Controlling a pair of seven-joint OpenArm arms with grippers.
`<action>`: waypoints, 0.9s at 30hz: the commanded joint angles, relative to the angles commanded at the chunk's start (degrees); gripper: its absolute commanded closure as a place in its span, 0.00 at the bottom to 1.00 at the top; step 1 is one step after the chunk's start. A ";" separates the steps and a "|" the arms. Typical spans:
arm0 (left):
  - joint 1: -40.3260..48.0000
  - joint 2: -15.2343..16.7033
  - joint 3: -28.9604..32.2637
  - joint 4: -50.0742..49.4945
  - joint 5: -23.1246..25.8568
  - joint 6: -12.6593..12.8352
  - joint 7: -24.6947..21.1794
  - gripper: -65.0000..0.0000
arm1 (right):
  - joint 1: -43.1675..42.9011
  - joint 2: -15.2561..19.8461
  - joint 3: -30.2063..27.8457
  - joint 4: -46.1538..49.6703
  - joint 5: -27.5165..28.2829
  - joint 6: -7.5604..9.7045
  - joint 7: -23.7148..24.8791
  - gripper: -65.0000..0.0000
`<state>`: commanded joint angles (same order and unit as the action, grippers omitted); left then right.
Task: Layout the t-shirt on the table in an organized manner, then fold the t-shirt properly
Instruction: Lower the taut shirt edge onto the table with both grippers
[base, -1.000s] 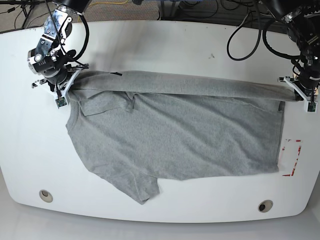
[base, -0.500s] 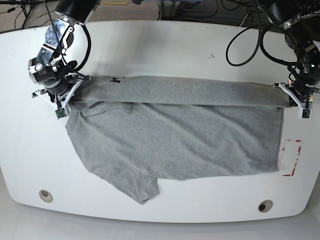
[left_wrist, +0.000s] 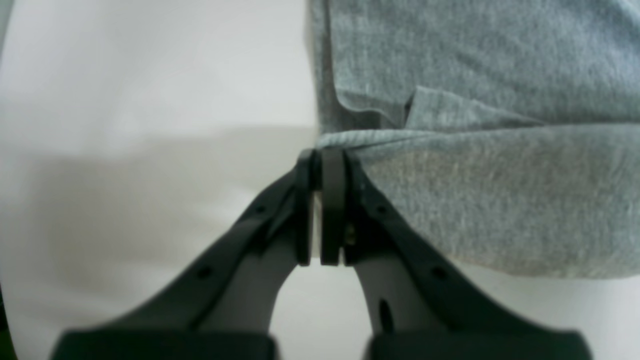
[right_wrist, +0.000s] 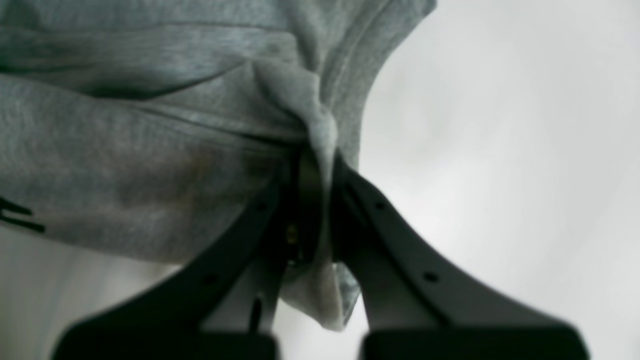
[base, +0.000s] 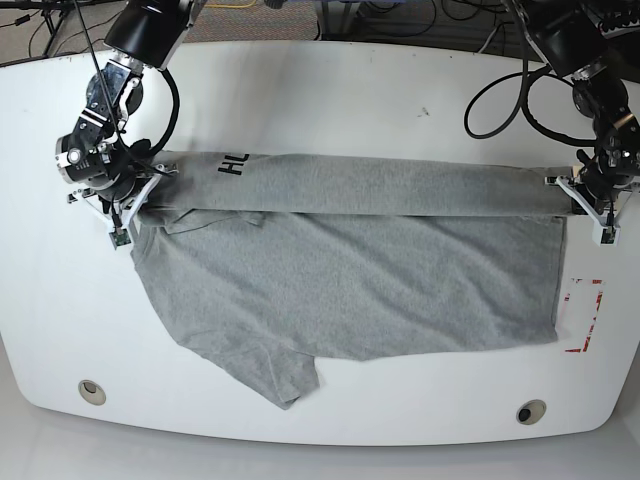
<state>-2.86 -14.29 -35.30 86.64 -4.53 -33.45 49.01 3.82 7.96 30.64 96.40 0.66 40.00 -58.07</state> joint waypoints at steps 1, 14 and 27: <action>0.00 0.00 0.09 -0.09 0.00 0.00 -0.97 1.00 | 0.00 0.62 0.00 -0.79 0.00 0.00 0.97 1.00; 0.00 -0.70 0.09 -2.81 0.09 0.09 -2.02 0.97 | 1.23 2.64 0.09 -7.82 -0.09 0.00 4.48 0.71; -0.09 -1.49 0.09 0.26 -0.35 0.44 -1.49 0.39 | -0.44 2.11 0.79 3.78 0.70 0.00 1.14 0.14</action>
<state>-2.95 -15.78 -35.21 86.90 -4.88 -33.01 47.52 3.38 10.07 31.43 100.18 1.36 40.00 -56.92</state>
